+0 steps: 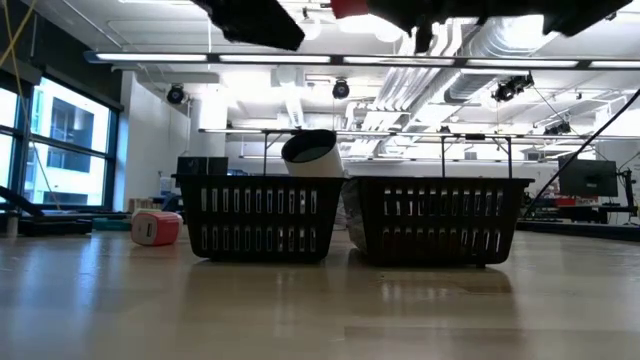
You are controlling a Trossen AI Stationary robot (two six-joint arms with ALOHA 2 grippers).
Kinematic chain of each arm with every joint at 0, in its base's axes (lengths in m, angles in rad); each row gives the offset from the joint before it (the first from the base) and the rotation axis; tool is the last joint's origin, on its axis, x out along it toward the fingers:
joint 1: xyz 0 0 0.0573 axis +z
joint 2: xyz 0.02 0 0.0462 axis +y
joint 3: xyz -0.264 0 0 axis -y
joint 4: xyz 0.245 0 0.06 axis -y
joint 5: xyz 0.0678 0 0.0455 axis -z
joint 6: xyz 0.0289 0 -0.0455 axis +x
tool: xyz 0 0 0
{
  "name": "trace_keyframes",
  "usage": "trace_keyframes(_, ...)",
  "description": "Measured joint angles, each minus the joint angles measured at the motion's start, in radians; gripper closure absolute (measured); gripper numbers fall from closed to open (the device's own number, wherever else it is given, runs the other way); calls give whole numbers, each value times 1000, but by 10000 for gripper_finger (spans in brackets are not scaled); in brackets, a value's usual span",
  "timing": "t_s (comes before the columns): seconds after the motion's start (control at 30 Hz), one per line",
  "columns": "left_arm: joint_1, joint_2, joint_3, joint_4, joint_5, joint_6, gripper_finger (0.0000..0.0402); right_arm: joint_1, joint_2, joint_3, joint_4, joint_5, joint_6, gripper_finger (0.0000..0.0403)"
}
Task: Pick & Place Office items
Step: Put the pink charger adapter into the right black bin
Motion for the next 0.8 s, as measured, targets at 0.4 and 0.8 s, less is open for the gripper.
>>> trace_keyframes(0.4, 94, -57, -322, 731, 358, -30, 211, 75, -49, 2, 30, 86, -116, 268)
trace_keyframes(0.8, 120, 43, -377, 1043, 506, -69, 211, 31, 135, 2, 401, -63, -176, 268)
